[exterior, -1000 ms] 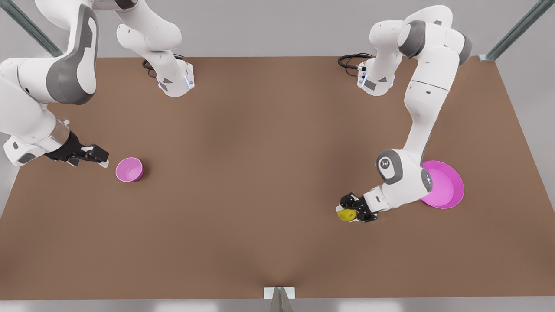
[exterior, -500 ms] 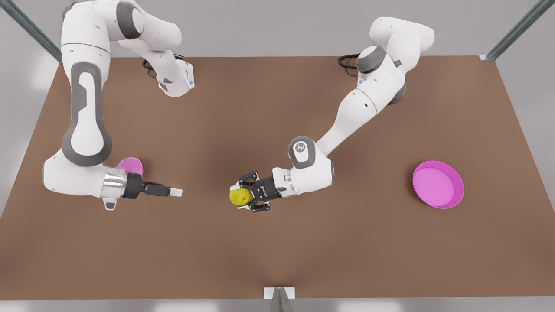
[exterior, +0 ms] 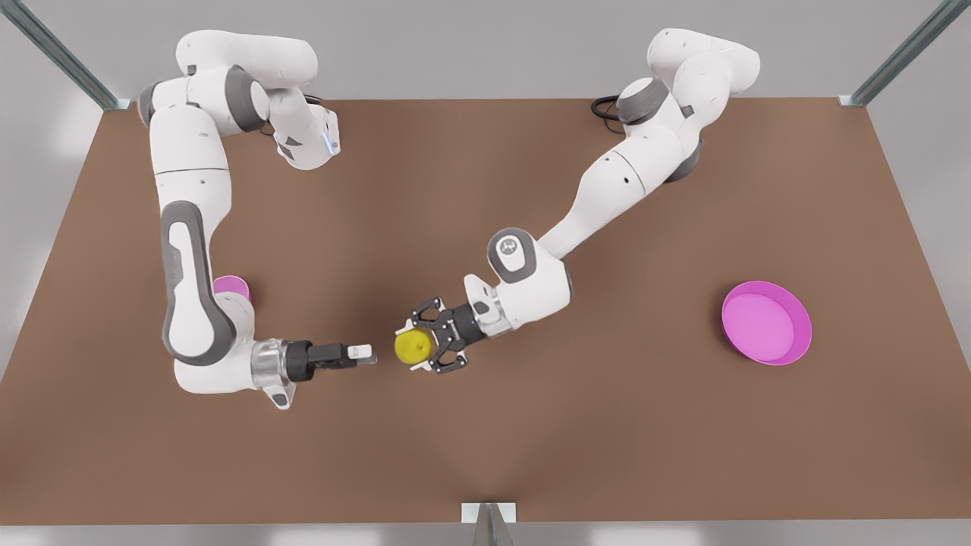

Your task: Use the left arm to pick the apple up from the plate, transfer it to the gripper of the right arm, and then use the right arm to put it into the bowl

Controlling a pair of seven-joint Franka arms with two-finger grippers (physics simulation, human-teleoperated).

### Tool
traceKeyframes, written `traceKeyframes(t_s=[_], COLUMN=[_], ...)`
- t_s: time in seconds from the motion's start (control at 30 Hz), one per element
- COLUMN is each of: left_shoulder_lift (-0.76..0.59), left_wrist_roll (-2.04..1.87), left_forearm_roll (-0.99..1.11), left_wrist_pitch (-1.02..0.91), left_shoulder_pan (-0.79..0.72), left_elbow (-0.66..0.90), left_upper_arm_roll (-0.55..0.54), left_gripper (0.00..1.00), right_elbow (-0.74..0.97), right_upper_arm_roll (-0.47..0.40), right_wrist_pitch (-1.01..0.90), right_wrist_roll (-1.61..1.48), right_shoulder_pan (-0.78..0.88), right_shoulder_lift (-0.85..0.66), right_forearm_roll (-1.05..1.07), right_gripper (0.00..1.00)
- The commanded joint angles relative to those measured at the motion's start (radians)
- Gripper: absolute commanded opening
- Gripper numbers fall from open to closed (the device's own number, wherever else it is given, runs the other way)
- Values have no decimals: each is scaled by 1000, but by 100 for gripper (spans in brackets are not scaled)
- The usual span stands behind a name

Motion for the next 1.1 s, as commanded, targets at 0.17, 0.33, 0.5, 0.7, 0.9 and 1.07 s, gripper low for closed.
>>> traceKeyframes(t_s=[0.17, 0.33, 0.5, 0.7, 0.9, 1.07], left_shoulder_lift=[11, 13, 13, 11, 9, 3], left_wrist_roll=[336, 336, 336, 320, 316, 285], left_forearm_roll=[-3, -3, -3, -3, -3, -2], left_wrist_pitch=[48, 56, 56, 56, 56, 56], left_shoulder_pan=[-22, -30, -30, -32, -32, -32], left_elbow=[1, 1, 1, -1, -1, -1], left_upper_arm_roll=[-3, -3, -3, -3, -3, -2], left_gripper=[68, 68, 68, 88, 88, 99], right_elbow=[2, 2, -1, 1, 2, 4], right_upper_arm_roll=[8, 8, 8, 8, 8, -1], right_wrist_pitch=[-1, -1, 21, 62, 62, 51], right_wrist_roll=[-359, -362, -395, -395, -391, -395], right_shoulder_pan=[52, 61, 81, 87, 87, 61], right_shoulder_lift=[30, 31, 37, 48, 45, 45], right_forearm_roll=[16, 36, 36, 39, 41, 24], right_gripper=[100, 100, 100, 92, 79, 79])
